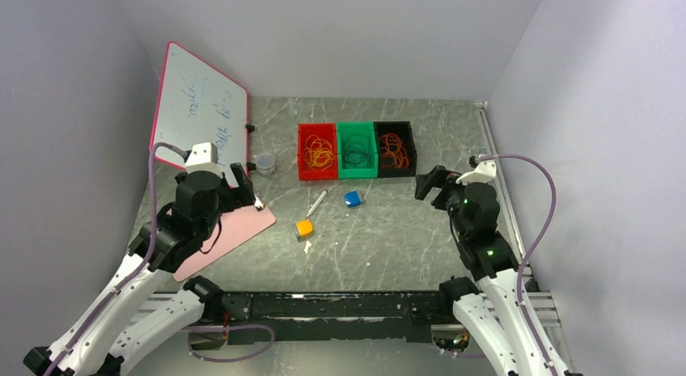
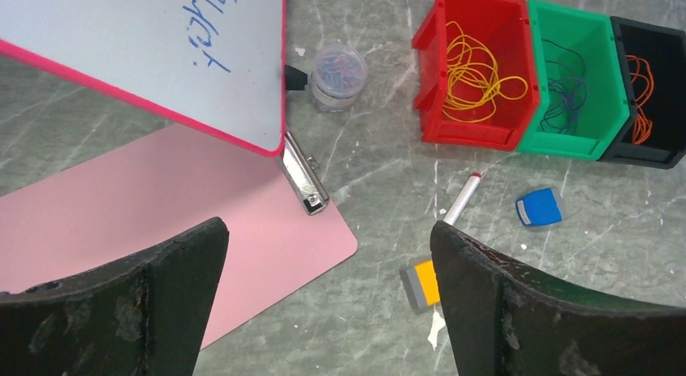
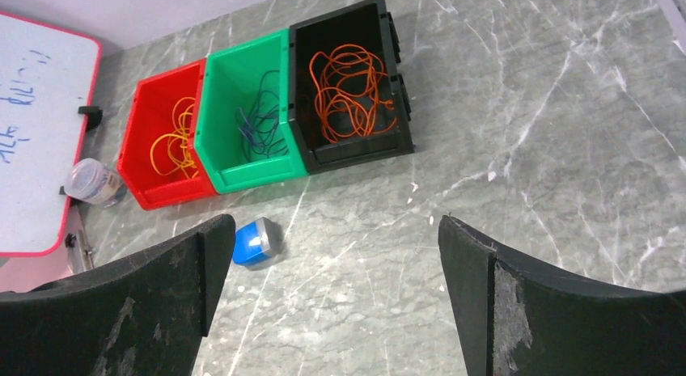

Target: Untangle the cables

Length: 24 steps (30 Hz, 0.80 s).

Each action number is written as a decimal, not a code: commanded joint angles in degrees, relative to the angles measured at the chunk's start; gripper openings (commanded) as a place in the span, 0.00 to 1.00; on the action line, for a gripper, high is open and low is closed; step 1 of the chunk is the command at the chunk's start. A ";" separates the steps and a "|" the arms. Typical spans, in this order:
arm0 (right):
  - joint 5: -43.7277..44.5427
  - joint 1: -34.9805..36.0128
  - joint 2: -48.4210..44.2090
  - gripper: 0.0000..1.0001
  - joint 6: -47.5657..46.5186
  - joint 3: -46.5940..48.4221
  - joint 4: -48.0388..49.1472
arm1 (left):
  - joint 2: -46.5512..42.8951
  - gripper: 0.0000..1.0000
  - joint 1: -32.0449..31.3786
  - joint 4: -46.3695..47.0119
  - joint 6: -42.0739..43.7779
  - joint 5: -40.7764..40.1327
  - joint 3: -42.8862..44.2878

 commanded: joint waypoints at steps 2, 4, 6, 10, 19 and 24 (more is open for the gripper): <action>2.26 -0.13 -1.31 1.00 -0.74 -0.19 -0.45 | -0.75 1.00 0.43 -3.39 -1.84 -4.04 0.45; 1.09 -0.15 -1.59 1.00 -1.44 -0.39 -0.35 | -1.28 1.00 0.39 -3.74 -2.42 -4.90 0.37; -0.12 -0.19 -1.66 1.00 -1.84 -0.30 -0.42 | -1.96 1.00 0.43 -3.83 -2.80 -4.78 0.15; -0.42 -0.16 -2.36 1.00 -1.63 0.42 -1.54 | -3.04 0.99 0.47 -2.40 -1.95 -4.35 -0.62; 0.90 -0.18 -3.08 1.00 -0.06 1.17 -3.53 | -2.50 0.99 0.37 -2.61 -2.15 -4.51 -0.41; 3.62 -0.14 -2.32 1.00 -1.06 2.39 -4.76 | -2.54 1.00 0.30 -1.75 -1.45 -3.86 -0.53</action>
